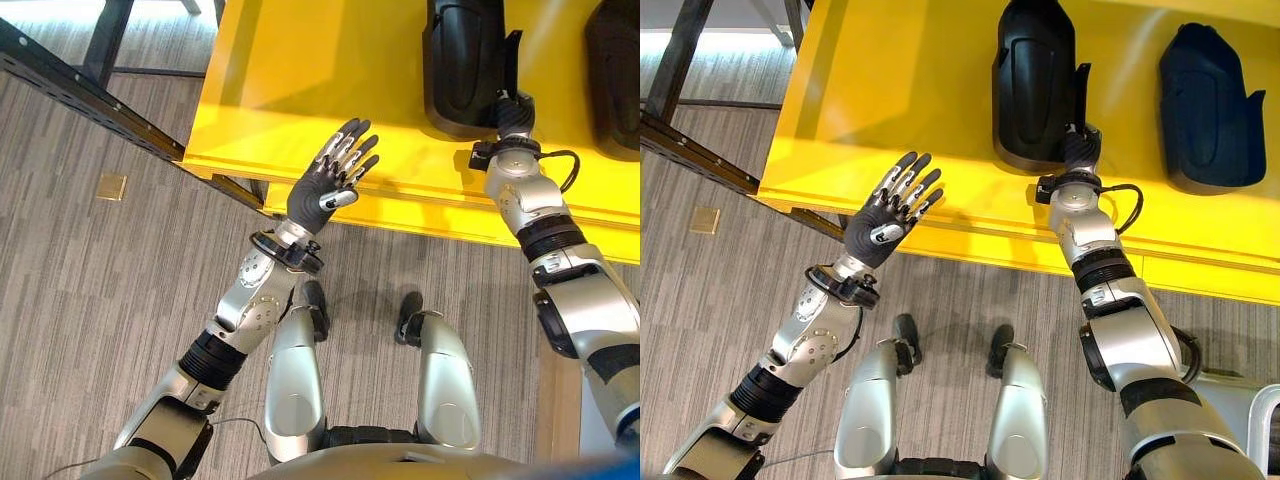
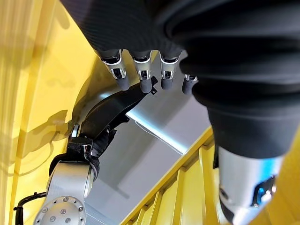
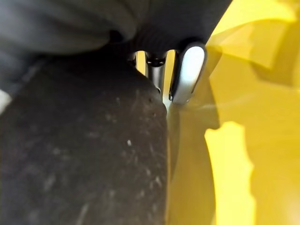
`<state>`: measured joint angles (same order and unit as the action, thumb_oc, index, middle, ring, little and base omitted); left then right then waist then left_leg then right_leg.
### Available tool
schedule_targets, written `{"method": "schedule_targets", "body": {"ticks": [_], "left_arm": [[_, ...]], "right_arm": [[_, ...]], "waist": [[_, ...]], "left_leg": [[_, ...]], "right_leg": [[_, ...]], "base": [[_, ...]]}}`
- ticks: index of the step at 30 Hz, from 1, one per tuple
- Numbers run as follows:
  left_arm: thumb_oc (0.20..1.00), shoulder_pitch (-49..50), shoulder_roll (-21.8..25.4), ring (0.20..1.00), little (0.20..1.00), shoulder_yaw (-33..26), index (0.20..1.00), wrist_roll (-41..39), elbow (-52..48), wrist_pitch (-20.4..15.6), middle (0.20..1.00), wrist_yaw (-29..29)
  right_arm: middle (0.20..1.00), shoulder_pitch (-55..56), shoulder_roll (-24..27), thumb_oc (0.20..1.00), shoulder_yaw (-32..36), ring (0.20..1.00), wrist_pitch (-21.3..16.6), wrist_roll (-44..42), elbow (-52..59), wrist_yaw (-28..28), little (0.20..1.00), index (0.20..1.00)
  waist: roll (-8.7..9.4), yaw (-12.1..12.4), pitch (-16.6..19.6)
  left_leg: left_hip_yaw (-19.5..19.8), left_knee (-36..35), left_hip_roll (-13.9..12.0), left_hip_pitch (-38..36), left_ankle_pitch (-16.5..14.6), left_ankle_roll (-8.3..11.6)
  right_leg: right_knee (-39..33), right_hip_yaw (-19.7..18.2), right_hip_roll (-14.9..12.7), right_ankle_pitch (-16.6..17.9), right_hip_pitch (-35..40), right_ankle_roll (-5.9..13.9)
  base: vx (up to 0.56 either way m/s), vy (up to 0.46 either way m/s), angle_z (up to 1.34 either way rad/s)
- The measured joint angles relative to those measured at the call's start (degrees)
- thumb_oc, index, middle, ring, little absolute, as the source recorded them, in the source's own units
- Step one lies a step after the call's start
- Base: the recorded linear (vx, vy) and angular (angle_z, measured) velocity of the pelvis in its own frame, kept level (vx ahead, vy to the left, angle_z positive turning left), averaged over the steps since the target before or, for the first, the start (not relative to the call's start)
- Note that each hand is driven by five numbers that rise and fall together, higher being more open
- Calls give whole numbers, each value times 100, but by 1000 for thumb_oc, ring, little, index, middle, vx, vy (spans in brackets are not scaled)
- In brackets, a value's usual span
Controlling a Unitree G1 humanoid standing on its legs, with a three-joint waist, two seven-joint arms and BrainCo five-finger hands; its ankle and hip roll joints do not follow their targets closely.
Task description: Move parts from the plastic box to the shelf.
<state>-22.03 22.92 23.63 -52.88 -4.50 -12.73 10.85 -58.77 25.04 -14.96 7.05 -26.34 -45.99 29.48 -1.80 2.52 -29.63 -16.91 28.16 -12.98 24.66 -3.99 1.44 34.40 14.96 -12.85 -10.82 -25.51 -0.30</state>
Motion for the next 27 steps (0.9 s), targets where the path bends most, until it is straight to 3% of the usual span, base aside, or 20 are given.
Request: {"method": "schedule_targets", "body": {"ticks": [11,27], "left_arm": [[1000,-4,-23,1000,1000,114,1000,10,0,-175,1000,-155],[1000,-172,-20,1000,1000,346,1000,23,2,-409,1000,-248]], "right_arm": [[200,22,-228,200,3,200,-185,-42,-131,462,200,200],[200,-9,-216,200,-202,200,-162,496,-359,656,200,200]], "waist": [[-133,-21,166],[-137,19,169]], "left_leg": [[-21,-11,3,2,-4,-6],[-4,5,9,-2,-6,-9]], "right_leg": [[7,-10,-17,0,-22,11],[56,-5,-36,-12,-11,19]], "base": [[0,0,0],[0,0,0]]}}
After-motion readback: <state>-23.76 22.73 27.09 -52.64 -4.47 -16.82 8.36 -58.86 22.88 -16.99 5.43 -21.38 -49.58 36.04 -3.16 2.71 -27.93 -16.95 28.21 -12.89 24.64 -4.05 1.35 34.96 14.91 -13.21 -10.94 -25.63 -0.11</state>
